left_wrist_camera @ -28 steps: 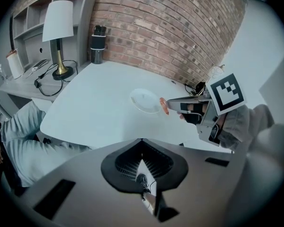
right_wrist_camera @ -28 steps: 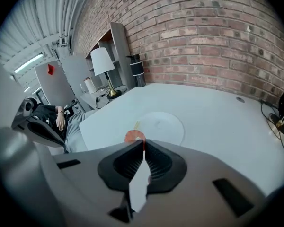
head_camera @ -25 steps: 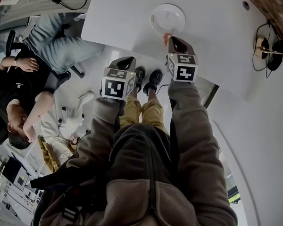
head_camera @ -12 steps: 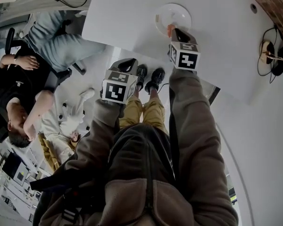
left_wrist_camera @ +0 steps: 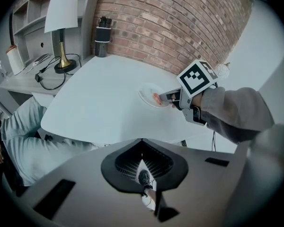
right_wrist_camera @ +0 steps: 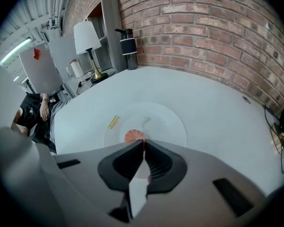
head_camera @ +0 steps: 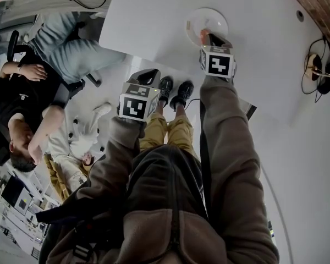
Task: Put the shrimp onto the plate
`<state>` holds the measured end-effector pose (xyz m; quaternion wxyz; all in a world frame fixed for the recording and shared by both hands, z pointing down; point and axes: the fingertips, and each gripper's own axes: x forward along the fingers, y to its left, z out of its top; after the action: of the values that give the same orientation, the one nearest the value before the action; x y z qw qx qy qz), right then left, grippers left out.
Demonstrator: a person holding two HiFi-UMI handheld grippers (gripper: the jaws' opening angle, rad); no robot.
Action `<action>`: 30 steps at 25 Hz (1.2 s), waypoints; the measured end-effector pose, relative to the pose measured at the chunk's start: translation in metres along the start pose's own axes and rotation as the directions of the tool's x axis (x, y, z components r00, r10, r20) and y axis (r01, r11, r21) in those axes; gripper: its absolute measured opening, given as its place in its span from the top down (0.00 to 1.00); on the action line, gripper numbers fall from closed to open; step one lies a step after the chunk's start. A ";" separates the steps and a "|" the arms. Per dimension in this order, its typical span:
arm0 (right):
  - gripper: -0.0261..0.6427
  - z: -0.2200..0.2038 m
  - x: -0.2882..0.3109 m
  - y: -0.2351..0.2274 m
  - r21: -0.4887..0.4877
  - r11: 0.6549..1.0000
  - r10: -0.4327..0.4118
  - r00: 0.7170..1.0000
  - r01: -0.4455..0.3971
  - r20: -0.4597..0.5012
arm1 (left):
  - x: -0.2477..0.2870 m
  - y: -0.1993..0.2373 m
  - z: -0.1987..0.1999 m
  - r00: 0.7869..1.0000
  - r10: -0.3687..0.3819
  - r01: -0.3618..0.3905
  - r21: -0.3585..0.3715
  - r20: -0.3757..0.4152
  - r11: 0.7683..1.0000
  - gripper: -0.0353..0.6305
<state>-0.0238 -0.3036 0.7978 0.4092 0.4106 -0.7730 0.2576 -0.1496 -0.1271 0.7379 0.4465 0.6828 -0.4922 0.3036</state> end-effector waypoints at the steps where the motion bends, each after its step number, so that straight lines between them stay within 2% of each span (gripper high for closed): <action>1: 0.94 0.000 0.001 0.000 -0.003 1.000 -0.004 1.000 0.004 -0.004 | 0.000 0.000 0.000 1.000 -0.001 0.001 0.004 -0.001 1.000 0.94; 17: 0.94 0.002 0.002 -0.003 -0.036 0.998 -0.052 0.998 0.050 -0.046 | 0.000 0.001 0.000 1.000 -0.017 0.017 -0.001 -0.007 1.000 0.94; 30: 0.93 0.001 -0.001 -0.002 -0.051 0.999 -0.019 0.999 0.017 -0.039 | -0.010 0.010 -0.014 1.000 0.015 -0.015 -0.024 -0.009 1.000 0.94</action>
<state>-0.0218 -0.3050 0.7968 0.4370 0.4018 -0.7673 0.2424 -0.1622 -0.1114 0.7380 0.4544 0.6723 -0.4990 0.3041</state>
